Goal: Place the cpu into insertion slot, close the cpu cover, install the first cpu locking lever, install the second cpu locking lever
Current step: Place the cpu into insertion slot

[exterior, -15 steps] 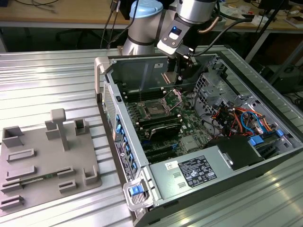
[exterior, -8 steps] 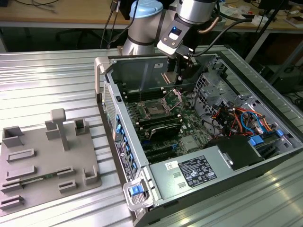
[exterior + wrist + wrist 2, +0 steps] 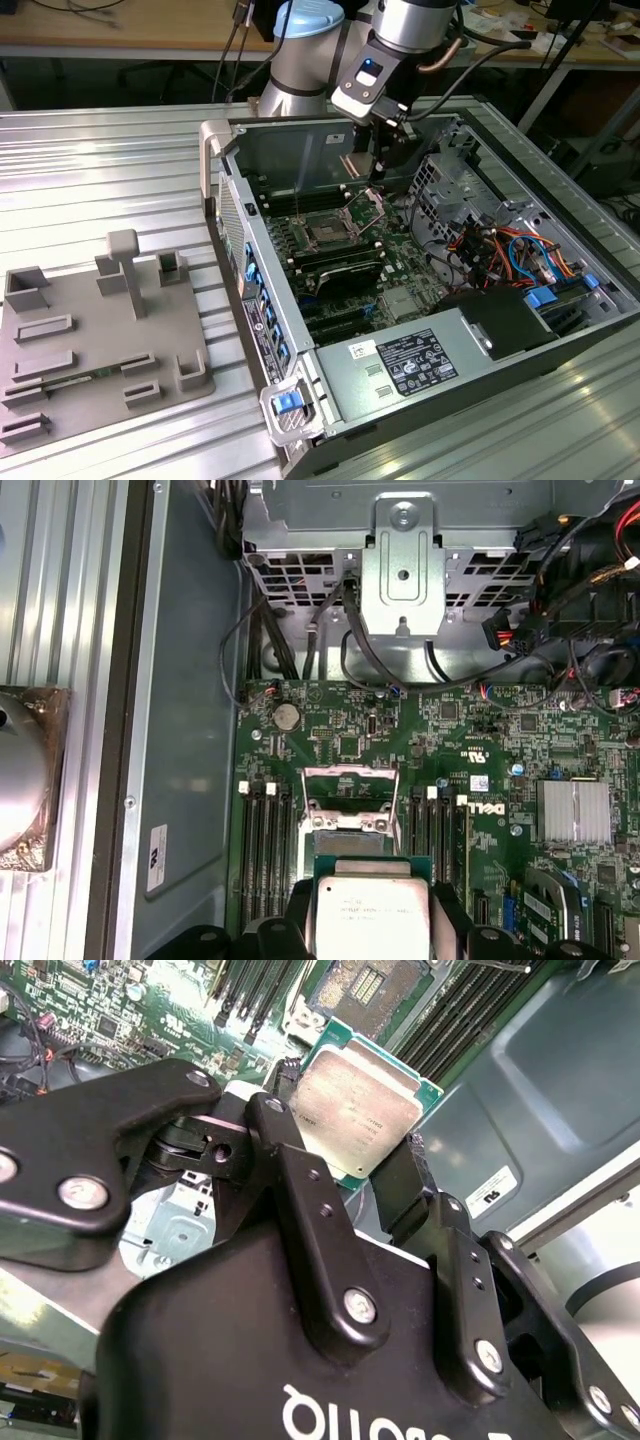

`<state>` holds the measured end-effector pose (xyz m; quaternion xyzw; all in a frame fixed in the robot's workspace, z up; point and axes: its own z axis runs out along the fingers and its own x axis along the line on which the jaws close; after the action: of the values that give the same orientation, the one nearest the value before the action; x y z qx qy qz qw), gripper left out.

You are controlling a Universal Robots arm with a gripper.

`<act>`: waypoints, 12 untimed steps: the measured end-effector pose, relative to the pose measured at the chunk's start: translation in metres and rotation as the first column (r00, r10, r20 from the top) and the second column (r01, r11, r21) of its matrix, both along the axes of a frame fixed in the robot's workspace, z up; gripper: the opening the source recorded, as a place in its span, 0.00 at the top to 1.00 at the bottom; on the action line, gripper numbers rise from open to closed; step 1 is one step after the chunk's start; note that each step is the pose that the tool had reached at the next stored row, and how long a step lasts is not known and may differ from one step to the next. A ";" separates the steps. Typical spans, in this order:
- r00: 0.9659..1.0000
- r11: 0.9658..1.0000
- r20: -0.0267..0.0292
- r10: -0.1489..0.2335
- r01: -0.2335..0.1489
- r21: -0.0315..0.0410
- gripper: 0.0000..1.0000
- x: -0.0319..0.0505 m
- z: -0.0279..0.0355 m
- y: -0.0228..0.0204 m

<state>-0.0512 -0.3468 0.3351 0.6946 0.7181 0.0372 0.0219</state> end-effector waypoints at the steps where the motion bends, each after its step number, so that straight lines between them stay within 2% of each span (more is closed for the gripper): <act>1: 1.000 1.000 0.000 0.000 0.000 0.000 0.45 0.0000 -0.0005 0.0000; 12: 1.000 1.000 0.000 0.000 0.000 0.000 0.45 0.0000 -0.0110 0.0000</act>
<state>-0.0512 -0.3468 0.3241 0.6946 0.7181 0.0372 0.0219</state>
